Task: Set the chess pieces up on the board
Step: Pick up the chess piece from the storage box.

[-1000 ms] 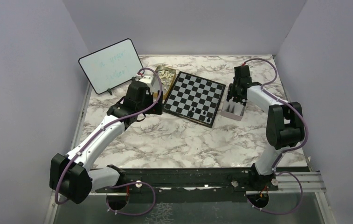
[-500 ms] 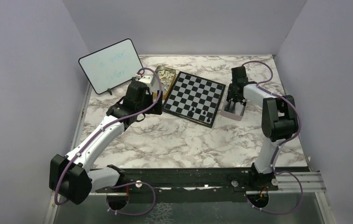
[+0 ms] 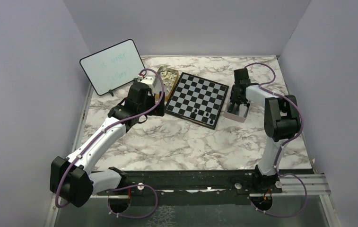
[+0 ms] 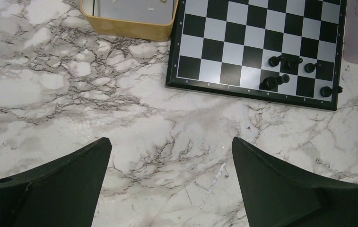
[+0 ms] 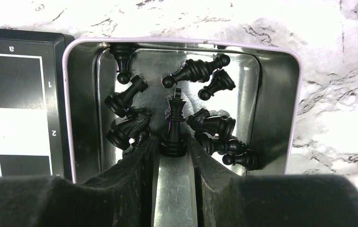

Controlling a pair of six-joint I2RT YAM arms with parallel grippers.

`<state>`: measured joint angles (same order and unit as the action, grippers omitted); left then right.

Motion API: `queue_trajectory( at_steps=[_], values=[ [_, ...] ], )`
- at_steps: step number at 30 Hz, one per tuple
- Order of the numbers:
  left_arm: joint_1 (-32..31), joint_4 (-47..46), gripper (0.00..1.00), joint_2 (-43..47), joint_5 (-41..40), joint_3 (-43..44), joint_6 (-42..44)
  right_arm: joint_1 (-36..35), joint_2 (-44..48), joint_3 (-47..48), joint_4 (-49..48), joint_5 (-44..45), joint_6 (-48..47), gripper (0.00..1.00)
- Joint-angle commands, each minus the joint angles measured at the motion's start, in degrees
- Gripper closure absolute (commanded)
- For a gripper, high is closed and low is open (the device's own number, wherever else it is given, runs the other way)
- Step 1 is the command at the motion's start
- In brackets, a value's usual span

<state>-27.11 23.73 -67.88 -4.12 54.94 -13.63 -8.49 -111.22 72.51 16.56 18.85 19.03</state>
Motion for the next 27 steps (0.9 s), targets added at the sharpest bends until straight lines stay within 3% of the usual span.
queue_trajectory(
  at_steps=[1,8,23,27],
  values=[
    [-0.04,-0.08,0.01,0.68,-1.07,0.52,0.71,0.37,-2.03,1.40,0.37,2.40,-0.16,0.68],
    [-0.04,-0.08,0.01,0.21,-0.59,0.59,0.62,0.33,-0.60,0.84,0.26,2.26,-1.91,0.77],
    [-0.04,-0.41,0.01,1.07,0.21,0.21,0.97,0.32,11.55,-6.40,1.47,1.83,-7.96,0.81],
    [0.00,-0.98,0.01,1.32,1.11,-0.09,0.57,0.19,16.15,-9.20,1.47,-1.90,-9.80,0.81]
  ],
)
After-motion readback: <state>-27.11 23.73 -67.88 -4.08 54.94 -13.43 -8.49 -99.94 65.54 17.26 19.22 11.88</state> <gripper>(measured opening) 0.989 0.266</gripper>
